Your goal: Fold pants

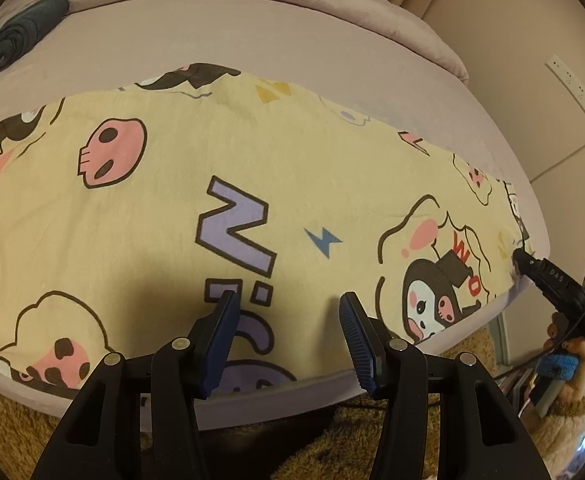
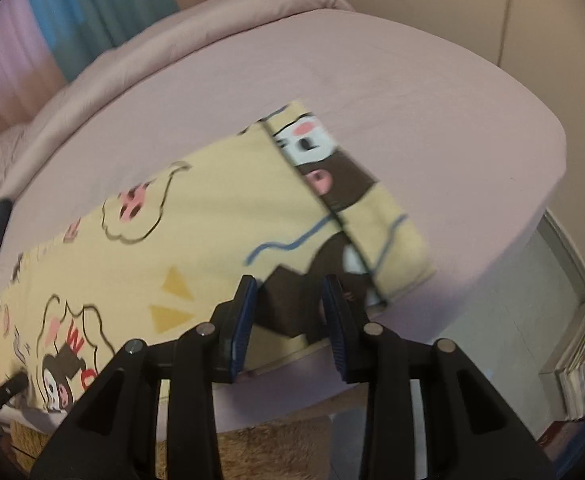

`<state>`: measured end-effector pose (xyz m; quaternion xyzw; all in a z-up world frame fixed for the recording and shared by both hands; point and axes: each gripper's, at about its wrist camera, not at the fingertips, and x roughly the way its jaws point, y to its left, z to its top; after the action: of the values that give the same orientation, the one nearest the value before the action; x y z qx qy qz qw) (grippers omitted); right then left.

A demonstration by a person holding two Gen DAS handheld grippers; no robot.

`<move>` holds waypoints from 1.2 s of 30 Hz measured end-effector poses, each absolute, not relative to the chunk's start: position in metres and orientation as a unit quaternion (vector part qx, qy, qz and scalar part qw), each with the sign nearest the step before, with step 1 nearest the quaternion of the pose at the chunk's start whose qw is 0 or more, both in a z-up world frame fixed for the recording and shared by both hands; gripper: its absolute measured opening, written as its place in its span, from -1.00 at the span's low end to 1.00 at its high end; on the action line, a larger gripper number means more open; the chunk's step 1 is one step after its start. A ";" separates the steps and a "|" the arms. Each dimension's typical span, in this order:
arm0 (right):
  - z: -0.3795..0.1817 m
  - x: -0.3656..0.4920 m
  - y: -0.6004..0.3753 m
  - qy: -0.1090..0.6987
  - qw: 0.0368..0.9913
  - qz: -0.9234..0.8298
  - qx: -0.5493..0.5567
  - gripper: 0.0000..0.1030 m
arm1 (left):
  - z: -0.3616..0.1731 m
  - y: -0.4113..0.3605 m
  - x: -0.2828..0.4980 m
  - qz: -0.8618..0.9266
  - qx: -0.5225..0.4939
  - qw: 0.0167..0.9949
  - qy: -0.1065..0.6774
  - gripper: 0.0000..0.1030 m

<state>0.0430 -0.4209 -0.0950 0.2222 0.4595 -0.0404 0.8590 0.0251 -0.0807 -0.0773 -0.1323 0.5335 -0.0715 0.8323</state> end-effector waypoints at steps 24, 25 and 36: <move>-0.098 0.194 -0.399 0.491 0.831 0.015 0.262 -0.36 | -0.081 -0.104 0.129 -0.066 -0.128 0.844 0.517 0.02; -0.101 0.196 -0.401 0.488 0.835 0.007 0.256 -0.51 | -0.083 -0.103 0.126 -0.065 -0.123 0.845 0.516 0.02; -0.091 0.200 -0.413 0.472 0.848 -0.008 0.240 -0.67 | -0.082 -0.089 0.094 -0.067 -0.116 0.853 0.505 0.02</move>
<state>0.2005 -0.4131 -0.0915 0.2403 0.4720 -0.0083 0.8482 0.0941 -0.0886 -0.0824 -0.1162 0.5049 -0.0671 0.8527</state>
